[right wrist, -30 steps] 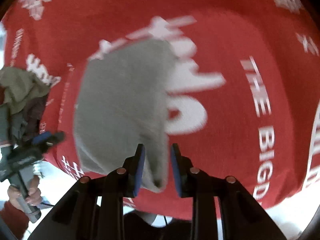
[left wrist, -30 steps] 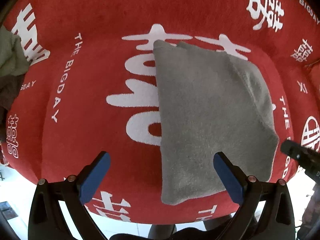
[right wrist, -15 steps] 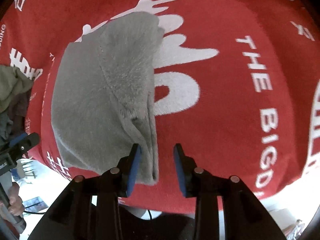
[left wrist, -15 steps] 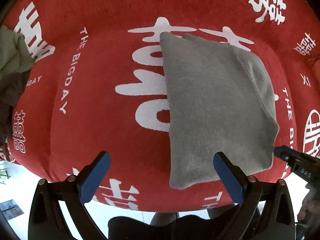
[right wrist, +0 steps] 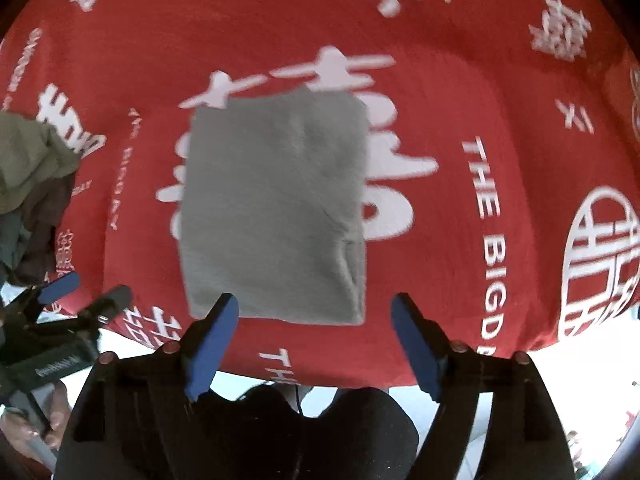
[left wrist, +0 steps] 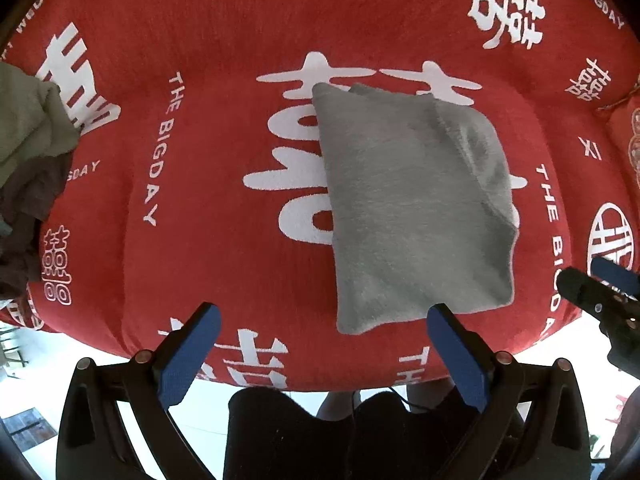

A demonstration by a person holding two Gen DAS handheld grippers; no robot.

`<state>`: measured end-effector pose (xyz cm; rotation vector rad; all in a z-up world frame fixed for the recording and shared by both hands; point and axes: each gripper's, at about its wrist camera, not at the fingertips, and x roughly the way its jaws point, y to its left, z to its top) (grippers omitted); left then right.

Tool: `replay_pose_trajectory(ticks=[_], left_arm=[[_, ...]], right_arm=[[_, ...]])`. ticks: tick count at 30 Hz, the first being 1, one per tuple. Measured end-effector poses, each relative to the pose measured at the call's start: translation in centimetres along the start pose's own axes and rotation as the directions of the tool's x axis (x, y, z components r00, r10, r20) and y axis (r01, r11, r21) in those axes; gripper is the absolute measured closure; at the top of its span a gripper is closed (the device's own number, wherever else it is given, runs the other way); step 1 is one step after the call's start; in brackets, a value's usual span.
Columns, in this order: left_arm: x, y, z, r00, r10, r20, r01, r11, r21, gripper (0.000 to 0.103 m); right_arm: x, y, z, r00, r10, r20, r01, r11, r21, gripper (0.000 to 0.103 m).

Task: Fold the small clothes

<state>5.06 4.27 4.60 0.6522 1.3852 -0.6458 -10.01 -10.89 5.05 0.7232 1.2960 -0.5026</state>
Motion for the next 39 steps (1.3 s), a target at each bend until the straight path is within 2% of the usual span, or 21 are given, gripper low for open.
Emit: replay_pose_trajectory(ticks=[3, 8, 16, 39], left_arm=[[-0.7, -0.1, -0.1, 1.0, 0.004, -0.001, -0.004, 1.0, -0.009, 0.0], [-1.6, -0.2, -0.2, 1.0, 0.003, -0.007, -0.003, 0.999, -0.032, 0.0], [-3.3, -0.4, -0.4, 1.0, 0.015, 0.006, -0.015, 0.999, -0.042, 0.0], [-5.1, -0.7, 0.2, 0.999, 0.039, 0.031, -0.037, 0.998, -0.059, 0.0]], right_arm=[[-1.5, 1.4, 0.0, 0.999, -0.01, 0.051, 0.011, 1.0, -0.023, 0.011], [-2.3, 2.4, 0.2, 0.996, -0.078, 0.037, 0.08, 0.996, -0.039, 0.011], [-3.1, 1.5, -0.2, 0.993, -0.121, -0.007, 0.121, 0.993, -0.003, 0.011], [-3.6, 2.3, 0.9, 0.99, -0.144, -0.014, 0.143, 0.989, -0.028, 0.011]])
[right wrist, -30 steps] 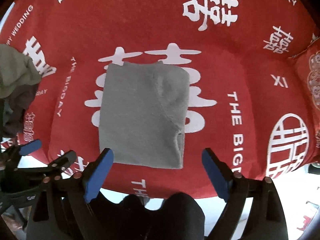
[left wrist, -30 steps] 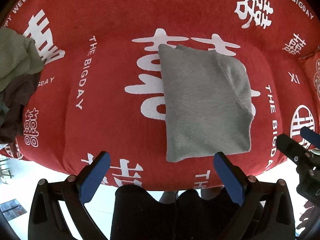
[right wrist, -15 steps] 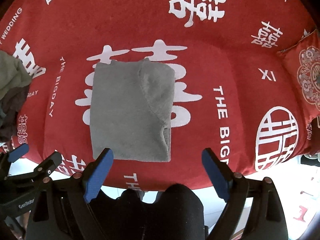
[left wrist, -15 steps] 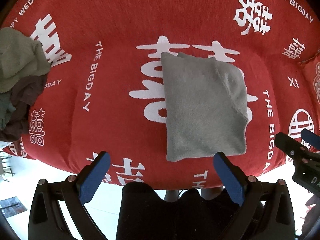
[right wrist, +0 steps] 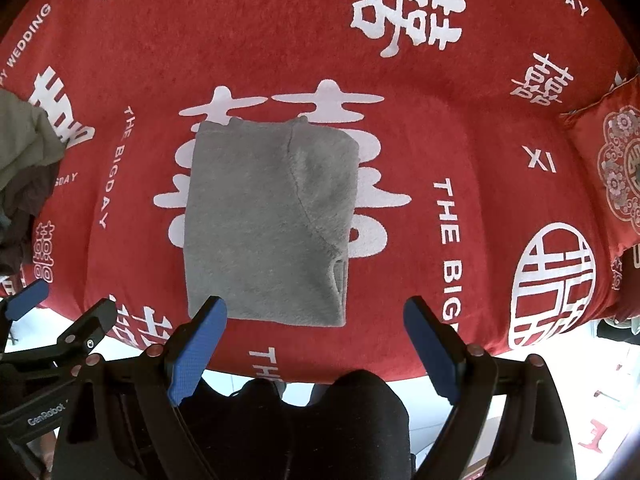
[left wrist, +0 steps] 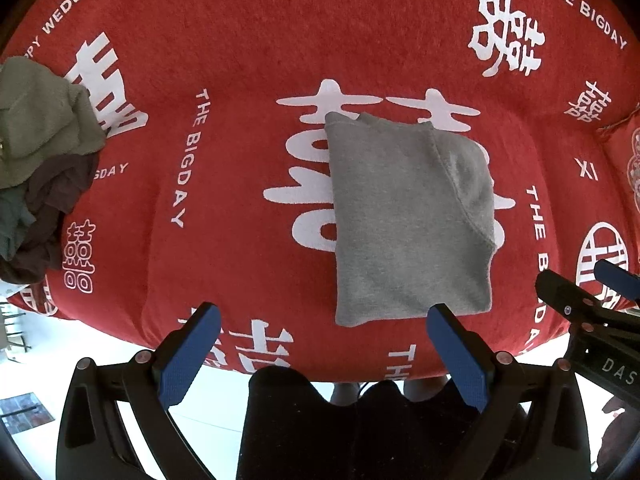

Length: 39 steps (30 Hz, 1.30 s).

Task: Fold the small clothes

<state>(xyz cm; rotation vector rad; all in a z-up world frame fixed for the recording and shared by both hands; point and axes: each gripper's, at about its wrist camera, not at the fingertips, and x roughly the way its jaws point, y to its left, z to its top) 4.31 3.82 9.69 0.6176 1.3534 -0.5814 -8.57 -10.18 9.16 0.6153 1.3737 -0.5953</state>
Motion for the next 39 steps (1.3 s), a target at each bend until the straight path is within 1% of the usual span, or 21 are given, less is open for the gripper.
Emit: replay_pose_trajectory(ticks=[20, 39], left_arm=[[-0.13, -0.31, 0.09, 1.0, 0.006, 0.004, -0.006, 1.0, 0.01, 0.0], [-0.06, -0.62, 0.17, 1.0, 0.016, 0.008, -0.016, 1.0, 0.02, 0.0]], right_arm=[[-0.11, -0.01, 0.66, 1.0, -0.008, 0.005, 0.008, 1.0, 0.001, 0.011], [-0.06, 0.11, 0.44, 1.0, -0.01, 0.004, 0.01, 1.0, 0.006, 0.011]])
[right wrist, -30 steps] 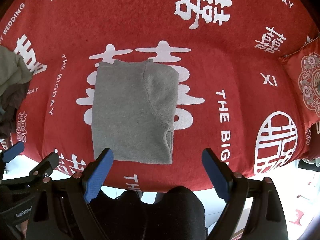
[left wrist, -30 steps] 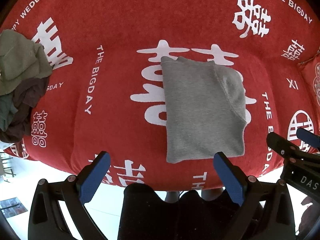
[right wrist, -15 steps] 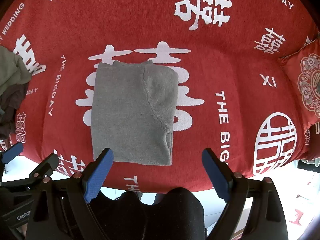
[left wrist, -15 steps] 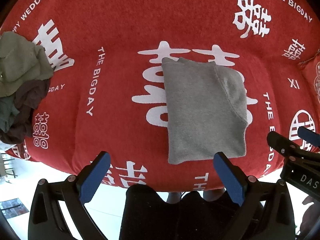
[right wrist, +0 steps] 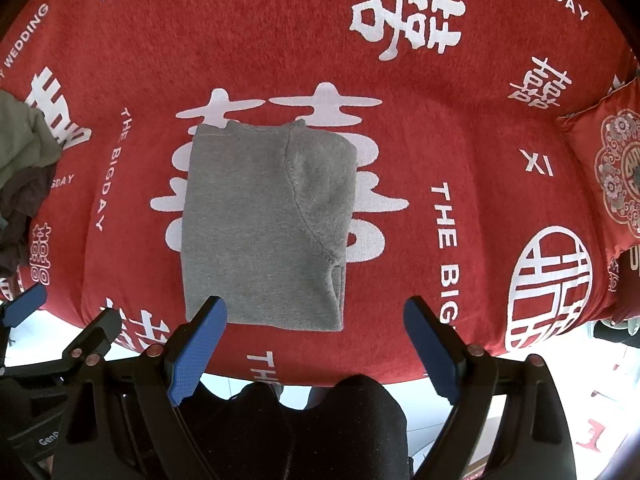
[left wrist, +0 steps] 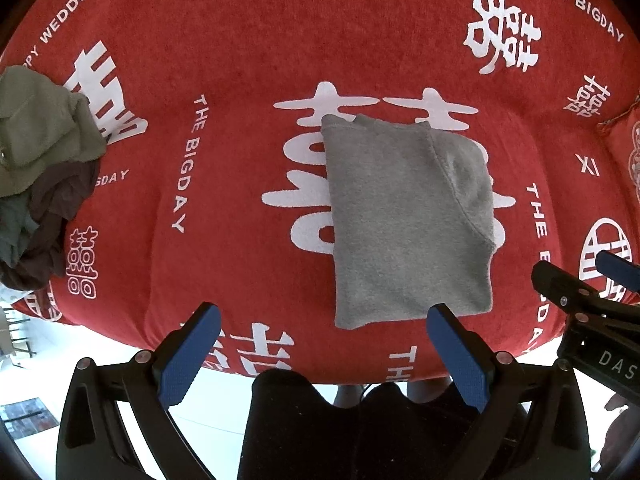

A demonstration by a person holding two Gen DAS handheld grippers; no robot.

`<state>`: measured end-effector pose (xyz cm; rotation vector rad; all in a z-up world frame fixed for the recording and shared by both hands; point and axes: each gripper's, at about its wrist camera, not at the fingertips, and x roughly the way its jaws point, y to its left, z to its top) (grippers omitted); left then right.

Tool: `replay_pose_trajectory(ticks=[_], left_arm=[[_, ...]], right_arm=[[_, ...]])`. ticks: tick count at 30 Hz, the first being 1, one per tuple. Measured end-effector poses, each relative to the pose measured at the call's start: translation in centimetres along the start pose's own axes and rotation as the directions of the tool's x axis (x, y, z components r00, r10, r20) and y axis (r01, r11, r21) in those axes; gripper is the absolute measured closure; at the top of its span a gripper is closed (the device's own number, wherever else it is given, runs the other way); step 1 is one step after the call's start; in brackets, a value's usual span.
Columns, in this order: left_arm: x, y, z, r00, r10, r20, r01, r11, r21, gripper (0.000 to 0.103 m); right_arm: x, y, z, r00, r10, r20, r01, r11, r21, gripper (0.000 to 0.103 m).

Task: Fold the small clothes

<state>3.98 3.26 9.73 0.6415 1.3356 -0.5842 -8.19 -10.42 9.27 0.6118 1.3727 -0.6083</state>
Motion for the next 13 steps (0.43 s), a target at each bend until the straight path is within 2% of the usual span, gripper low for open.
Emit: replay_pose_trajectory(ticks=[13], left_arm=[[-0.16, -0.1, 0.47, 1.0, -0.01, 0.025, 0.009, 1.0, 0.013, 0.0]], right_arm=[[0.04, -0.01, -0.06, 1.0, -0.003, 0.001, 0.003, 1.0, -0.003, 0.011]])
